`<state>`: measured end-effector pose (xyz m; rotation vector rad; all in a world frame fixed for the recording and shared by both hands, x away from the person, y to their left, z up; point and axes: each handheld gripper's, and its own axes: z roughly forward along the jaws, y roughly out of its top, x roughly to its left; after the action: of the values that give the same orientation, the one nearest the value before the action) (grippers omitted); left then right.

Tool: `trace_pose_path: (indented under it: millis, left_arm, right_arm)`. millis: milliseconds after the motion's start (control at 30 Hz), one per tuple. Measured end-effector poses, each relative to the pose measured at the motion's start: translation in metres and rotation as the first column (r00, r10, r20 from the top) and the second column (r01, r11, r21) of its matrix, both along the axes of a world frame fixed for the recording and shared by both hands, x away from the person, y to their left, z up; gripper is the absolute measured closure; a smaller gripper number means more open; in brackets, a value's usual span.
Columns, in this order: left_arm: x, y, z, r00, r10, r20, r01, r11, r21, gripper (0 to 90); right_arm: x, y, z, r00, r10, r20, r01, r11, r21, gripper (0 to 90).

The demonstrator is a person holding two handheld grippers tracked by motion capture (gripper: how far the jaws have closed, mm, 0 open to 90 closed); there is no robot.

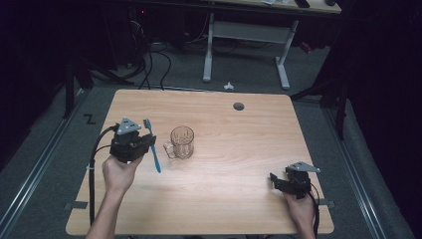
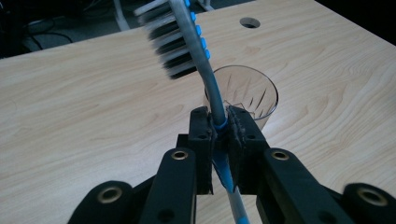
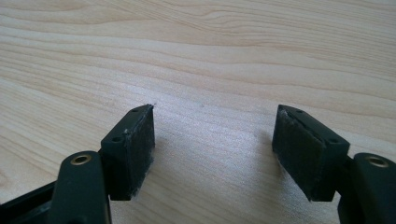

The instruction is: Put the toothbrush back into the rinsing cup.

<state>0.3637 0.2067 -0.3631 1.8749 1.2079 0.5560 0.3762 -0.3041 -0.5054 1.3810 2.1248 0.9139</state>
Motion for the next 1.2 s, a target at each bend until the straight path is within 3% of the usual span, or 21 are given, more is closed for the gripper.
trace_pose_path:
  millis: [567,767,1200]
  left_arm:
    - [0.021,-0.01,0.014,0.9985,0.008,0.054,-0.009,0.9998,0.016,80.8]
    - [0.027,-0.009,0.016,0.9974,0.017,0.07,-0.017,0.9998,-0.012,80.8]
    - [0.039,-0.012,0.023,0.9931,0.041,0.11,-0.04,0.9991,-0.015,80.9]
  right_arm:
    - [0.0,0.0,0.0,1.0,0.0,-0.001,0.0,1.0,0.003,30.0]
    - [0.0,0.0,0.0,1.0,0.0,-0.001,0.0,1.0,0.003,30.0]
    - [0.0,0.0,0.0,1.0,0.0,0.0,0.0,1.0,0.002,30.0]
